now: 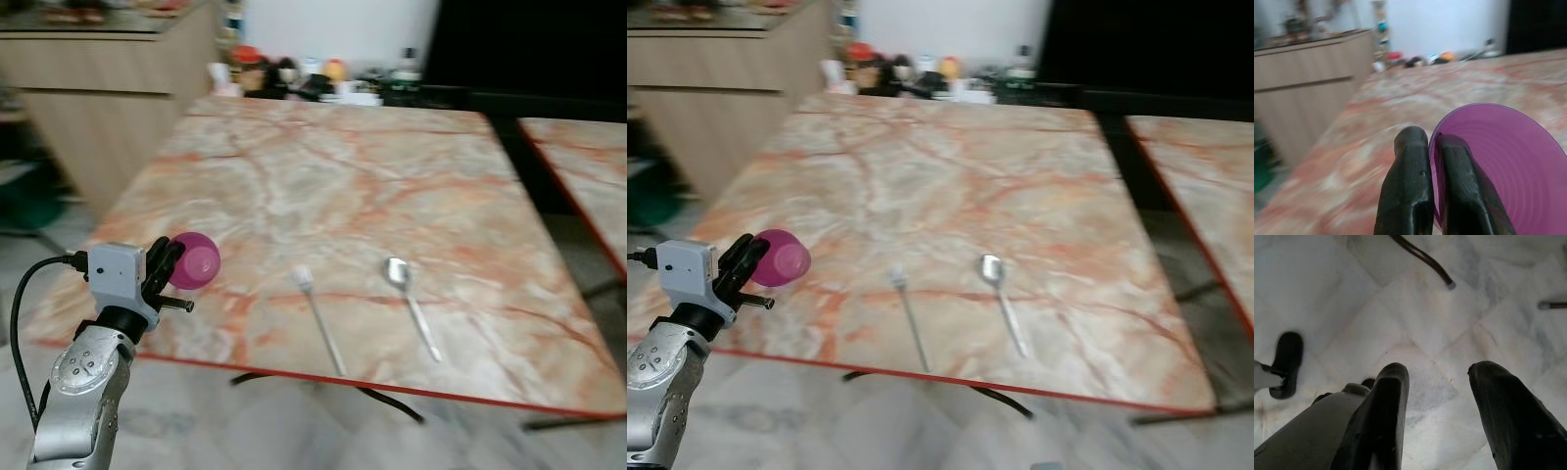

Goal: Setting the table

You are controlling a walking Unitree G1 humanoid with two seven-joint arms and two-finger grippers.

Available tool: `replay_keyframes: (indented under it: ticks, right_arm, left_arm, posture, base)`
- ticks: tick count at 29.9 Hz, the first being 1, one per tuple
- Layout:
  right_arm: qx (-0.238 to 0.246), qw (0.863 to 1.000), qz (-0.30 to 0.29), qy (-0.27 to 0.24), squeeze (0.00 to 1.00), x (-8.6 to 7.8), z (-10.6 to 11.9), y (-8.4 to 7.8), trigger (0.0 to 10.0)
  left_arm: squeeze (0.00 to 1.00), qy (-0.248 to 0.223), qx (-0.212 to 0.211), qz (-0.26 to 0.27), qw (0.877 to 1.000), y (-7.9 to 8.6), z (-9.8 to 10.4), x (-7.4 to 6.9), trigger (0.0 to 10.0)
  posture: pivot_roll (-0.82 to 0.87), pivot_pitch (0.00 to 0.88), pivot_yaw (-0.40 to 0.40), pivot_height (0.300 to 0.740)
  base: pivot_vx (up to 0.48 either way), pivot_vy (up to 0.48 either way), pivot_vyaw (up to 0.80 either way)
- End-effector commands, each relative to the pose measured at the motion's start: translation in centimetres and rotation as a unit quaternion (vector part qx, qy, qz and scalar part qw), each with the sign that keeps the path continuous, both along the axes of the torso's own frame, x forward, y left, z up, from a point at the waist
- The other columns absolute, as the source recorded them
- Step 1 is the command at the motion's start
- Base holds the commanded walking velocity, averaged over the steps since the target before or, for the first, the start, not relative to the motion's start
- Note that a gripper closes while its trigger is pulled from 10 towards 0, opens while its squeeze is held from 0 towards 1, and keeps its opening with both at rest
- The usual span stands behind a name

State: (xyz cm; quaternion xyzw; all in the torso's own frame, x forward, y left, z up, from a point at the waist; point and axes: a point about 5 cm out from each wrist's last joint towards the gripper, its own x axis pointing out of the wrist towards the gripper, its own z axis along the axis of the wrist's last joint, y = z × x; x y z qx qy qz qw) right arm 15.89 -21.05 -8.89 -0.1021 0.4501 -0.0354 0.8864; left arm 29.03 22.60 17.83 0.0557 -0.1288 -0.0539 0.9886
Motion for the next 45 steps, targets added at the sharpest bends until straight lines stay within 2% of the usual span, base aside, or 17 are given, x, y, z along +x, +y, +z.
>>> replay_keyframes:
  ticks: [1, 8, 10, 17, 22, 28, 34, 45]
  right_arm:
    - [0.003, 1.0, -0.005, 0.011, 0.0, -0.6, -0.3, -0.1, 10.0]
    - [0.009, 1.0, -0.02, 0.007, 0.0, -0.7, -0.3, -0.1, 10.0]
    - [0.011, 1.0, -0.02, 0.005, 0.0, -0.6, -0.3, -0.1, 10.0]
    - [0.012, 1.0, -0.022, 0.002, 0.0, -0.3, -0.1, -0.1, 10.0]
    - [0.014, 1.0, -0.027, 0.001, 0.0, -0.1, 0.0, -0.2, 10.0]
    - [0.022, 0.998, -0.053, -0.004, 0.0, 0.0, 0.0, -0.5, 10.0]
    - [0.022, 0.999, -0.05, -0.003, 0.0, 0.0, 0.1, -0.6, 10.0]
    - [0.028, 0.999, -0.042, -0.007, 0.0, -0.1, 0.0, -0.3, 10.0]
  left_arm:
    - [0.0, -0.005, 0.004, 0.003, 1.0, 0.0, 0.3, 0.0, 10.0]
    - [0.0, 0.001, 0.013, 0.005, 1.0, -0.2, -0.2, 0.1, 10.0]
    - [0.0, 0.004, 0.027, 0.009, 1.0, -0.2, -0.4, 0.2, 10.0]
    - [0.0, 0.004, 0.027, 0.035, 0.999, 1.0, -0.8, 0.4, 10.0]
    - [0.0, -0.005, 0.032, 0.041, 0.999, 1.1, -0.5, 0.8, 10.0]
    - [0.0, -0.013, 0.033, 0.048, 0.998, 1.1, -0.4, 1.2, 10.0]
    - [0.0, -0.013, 0.034, 0.05, 0.998, 0.9, -0.5, 1.2, 10.0]
    - [0.0, -0.009, 0.035, 0.052, 0.998, 1.2, -0.6, 0.9, 10.0]
  posture:
    - [0.04, 0.116, -0.02, 0.74]
    - [0.04, 0.1, -0.021, 0.74]
    - [0.04, 0.084, -0.018, 0.74]
    - [0.04, 0.039, -0.024, 0.74]
    - [0.05, 0.024, -0.026, 0.74]
    - [0.04, 0.025, -0.026, 0.74]
    - [0.03, 0.046, -0.026, 0.74]
    - [0.03, 0.078, -0.019, 0.74]
  base:
    - [0.0, 0.0, 0.8]
    - [0.0, 0.0, 0.18]
    - [0.0, 0.0, 0.0]
    - [0.0, 0.0, 0.0]
    - [0.0, 0.0, 0.0]
    - [0.0, -0.416, -0.35]
    - [0.0, -0.461, -0.71]
    - [0.0, -0.465, 0.0]
